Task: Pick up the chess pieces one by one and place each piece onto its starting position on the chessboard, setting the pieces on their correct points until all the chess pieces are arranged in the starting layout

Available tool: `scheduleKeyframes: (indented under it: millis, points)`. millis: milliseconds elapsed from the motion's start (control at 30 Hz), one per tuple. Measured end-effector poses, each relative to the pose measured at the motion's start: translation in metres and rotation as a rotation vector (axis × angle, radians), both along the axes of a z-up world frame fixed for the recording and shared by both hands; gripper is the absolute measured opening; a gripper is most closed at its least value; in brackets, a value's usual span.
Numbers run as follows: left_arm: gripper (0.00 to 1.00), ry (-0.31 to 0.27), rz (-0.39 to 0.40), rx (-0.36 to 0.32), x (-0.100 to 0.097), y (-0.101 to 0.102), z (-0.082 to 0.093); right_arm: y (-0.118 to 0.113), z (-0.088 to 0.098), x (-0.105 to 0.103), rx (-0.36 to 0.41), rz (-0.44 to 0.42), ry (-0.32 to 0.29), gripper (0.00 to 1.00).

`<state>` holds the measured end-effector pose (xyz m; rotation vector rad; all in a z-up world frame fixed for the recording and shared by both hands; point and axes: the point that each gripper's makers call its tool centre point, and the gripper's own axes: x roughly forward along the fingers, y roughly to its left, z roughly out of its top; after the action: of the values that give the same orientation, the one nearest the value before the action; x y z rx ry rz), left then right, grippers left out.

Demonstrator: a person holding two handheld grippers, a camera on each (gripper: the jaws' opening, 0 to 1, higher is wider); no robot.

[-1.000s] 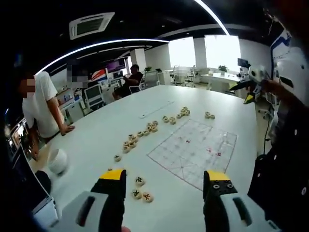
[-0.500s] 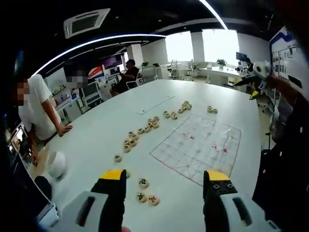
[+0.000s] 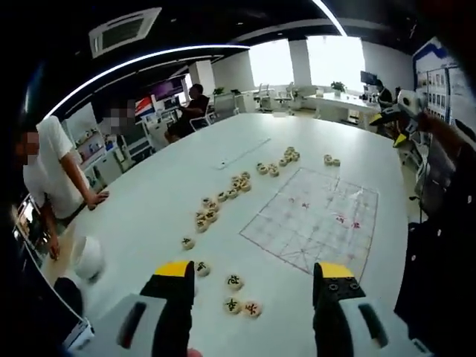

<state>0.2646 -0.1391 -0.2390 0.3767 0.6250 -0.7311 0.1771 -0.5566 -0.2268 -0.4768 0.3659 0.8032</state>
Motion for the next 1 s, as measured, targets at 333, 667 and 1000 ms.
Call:
scheduleKeyframes:
  millis: [333, 667, 1000]
  points:
    - [0.65, -0.027, -0.054, 0.049, 0.021, -0.018, 0.012, 0.000, -0.003, -0.004, 0.002, -0.007, 0.003, 0.58]
    - [0.66, -0.033, -0.141, 0.049, 0.030, -0.054, 0.026, -0.010, -0.005, -0.008, 0.008, -0.040, 0.000, 0.57]
    - [0.66, -0.037, -0.192, 0.044, 0.027, -0.081, 0.032, -0.028, 0.006, -0.003, 0.030, -0.110, -0.019, 0.56]
